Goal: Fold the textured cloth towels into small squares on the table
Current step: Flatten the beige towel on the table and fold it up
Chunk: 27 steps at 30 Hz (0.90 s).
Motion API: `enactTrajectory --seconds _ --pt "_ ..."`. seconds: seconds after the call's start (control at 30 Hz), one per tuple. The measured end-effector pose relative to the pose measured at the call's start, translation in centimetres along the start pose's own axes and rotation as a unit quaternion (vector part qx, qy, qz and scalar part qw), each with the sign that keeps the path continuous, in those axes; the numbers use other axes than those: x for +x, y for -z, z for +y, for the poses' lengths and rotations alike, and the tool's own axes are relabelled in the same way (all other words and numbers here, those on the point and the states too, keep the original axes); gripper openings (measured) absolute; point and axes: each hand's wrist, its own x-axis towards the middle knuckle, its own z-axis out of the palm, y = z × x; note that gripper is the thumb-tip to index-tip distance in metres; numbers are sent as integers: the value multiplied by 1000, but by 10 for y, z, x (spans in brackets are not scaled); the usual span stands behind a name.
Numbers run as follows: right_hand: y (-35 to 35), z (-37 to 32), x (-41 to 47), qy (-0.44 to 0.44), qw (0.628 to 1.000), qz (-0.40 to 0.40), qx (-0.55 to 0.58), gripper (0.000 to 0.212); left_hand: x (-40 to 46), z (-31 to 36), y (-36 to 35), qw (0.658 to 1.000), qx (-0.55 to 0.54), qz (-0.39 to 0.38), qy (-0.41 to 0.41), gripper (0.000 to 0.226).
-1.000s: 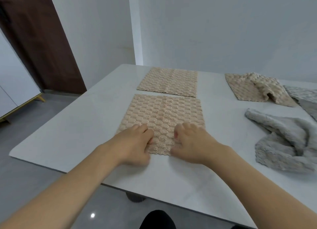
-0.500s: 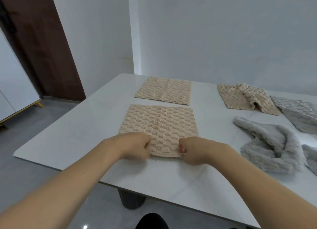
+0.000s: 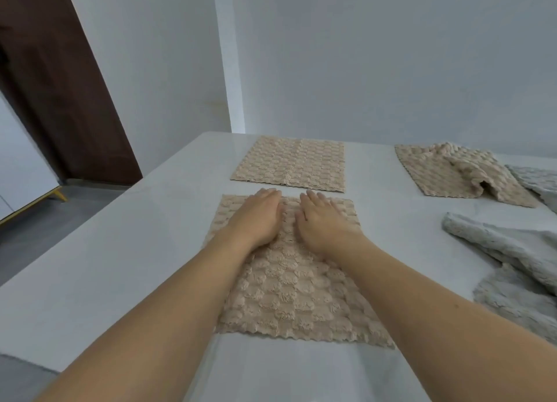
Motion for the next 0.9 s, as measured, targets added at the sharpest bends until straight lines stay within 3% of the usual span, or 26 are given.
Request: enactTrajectory --seconds 0.07,0.2,0.4,0.5,0.57,0.7,0.8,0.9 --pt "-15 4 10 -13 999 -11 -31 60 7 -2 -17 999 35 -28 26 51" --pt "-16 25 11 -32 998 -18 -48 60 6 -29 -22 997 48 -32 49 56" --pt "6 47 -7 -154 982 1 -107 62 -7 -52 3 987 80 -53 127 60" --pt "5 10 -27 -67 992 57 -93 61 -30 -13 6 995 29 -15 96 58" --pt "-11 -9 -48 -10 998 34 -60 60 -57 8 -6 999 23 -12 44 58" --pt "-21 19 -71 -67 997 -15 -37 61 -82 -17 -5 991 63 -58 100 61" --pt "-9 33 -81 -134 990 -8 -43 63 -89 -26 6 979 83 -43 181 65" --pt "-11 7 -99 -69 995 51 -43 63 -114 5 1 984 50 -23 169 72"
